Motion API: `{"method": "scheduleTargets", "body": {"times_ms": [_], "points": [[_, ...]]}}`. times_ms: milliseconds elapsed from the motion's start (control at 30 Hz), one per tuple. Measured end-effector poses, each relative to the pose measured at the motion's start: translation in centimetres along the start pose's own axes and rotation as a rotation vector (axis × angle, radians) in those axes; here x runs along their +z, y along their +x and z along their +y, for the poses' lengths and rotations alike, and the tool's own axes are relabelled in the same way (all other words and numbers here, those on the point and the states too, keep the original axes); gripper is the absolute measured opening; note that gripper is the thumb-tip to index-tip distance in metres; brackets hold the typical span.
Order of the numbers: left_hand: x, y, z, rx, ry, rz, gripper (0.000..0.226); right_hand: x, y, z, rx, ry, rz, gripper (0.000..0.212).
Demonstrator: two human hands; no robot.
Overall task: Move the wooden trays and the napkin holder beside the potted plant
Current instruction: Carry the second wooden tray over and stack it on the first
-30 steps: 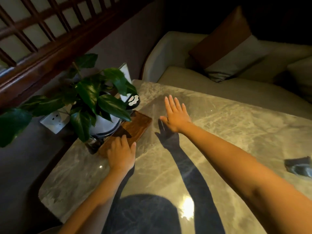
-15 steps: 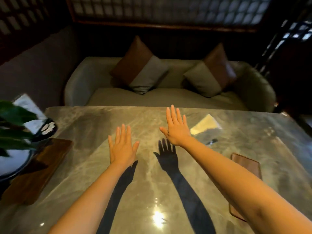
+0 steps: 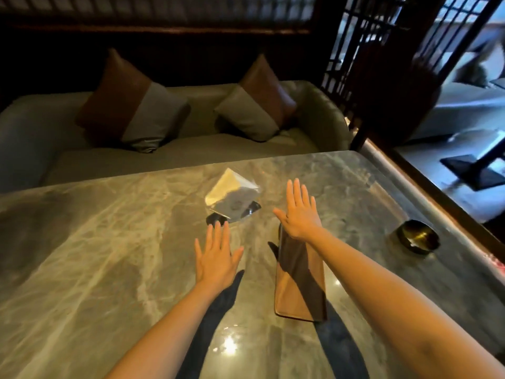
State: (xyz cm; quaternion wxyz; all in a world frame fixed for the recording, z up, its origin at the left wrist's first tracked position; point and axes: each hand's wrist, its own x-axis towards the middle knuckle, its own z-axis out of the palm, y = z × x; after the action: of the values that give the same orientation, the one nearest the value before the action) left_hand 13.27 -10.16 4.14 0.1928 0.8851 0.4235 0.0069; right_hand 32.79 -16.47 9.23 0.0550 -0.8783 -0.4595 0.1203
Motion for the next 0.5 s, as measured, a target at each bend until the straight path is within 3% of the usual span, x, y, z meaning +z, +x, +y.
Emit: {"method": "scheduleTargets", "body": {"times_ms": [167, 400, 500], "points": [[4.4, -1.7, 3.9, 0.022, -0.044, -0.169, 0.073, 1.9, 0.1, 5.6, 0.121, 0.096, -0.097, 0.073], [7.6, -3.5, 6.4, 0.019, 0.038, -0.358, 0.116, 5.0, 1.6, 10.0, 0.303, 0.208, -0.256, 0.067], [8.3, -3.7, 6.8, -0.005, 0.028, -0.404, 0.120, 5.9, 2.6, 10.7, 0.324, 0.214, -0.275, 0.063]]}}
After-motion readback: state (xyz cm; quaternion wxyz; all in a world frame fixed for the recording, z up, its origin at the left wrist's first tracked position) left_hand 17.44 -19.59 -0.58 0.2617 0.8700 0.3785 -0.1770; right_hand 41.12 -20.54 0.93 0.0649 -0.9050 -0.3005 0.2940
